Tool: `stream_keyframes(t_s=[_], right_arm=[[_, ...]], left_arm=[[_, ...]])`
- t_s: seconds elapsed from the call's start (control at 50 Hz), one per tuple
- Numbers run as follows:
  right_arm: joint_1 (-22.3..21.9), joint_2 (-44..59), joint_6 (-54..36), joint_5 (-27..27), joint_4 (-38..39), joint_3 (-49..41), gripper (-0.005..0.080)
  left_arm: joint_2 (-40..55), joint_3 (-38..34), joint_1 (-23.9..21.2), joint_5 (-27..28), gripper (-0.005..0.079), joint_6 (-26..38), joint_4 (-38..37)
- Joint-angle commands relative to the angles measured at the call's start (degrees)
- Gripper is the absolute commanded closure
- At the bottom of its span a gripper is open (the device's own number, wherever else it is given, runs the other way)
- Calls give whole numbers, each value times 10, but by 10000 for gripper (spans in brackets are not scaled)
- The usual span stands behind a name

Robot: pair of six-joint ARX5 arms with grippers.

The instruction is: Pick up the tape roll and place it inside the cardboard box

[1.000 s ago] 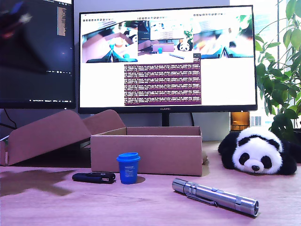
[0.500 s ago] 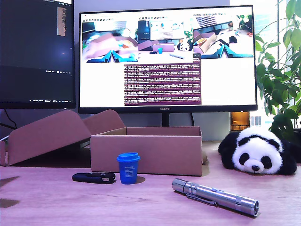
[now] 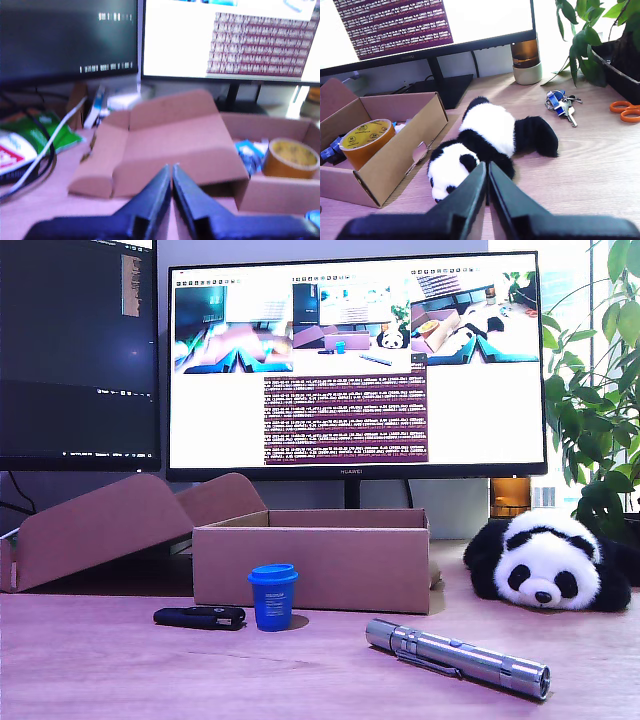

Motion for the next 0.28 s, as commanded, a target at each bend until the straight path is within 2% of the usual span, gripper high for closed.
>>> stream_keyframes(t_s=[0.0,0.26], right_arm=[[2,2,1,-2,5,-7,762],[2,2,1,-2,5,-7,762]], left_arm=[[-7,-16,1,0,766,-3,-7],[-26,-22,1,0,766,-1,-63]])
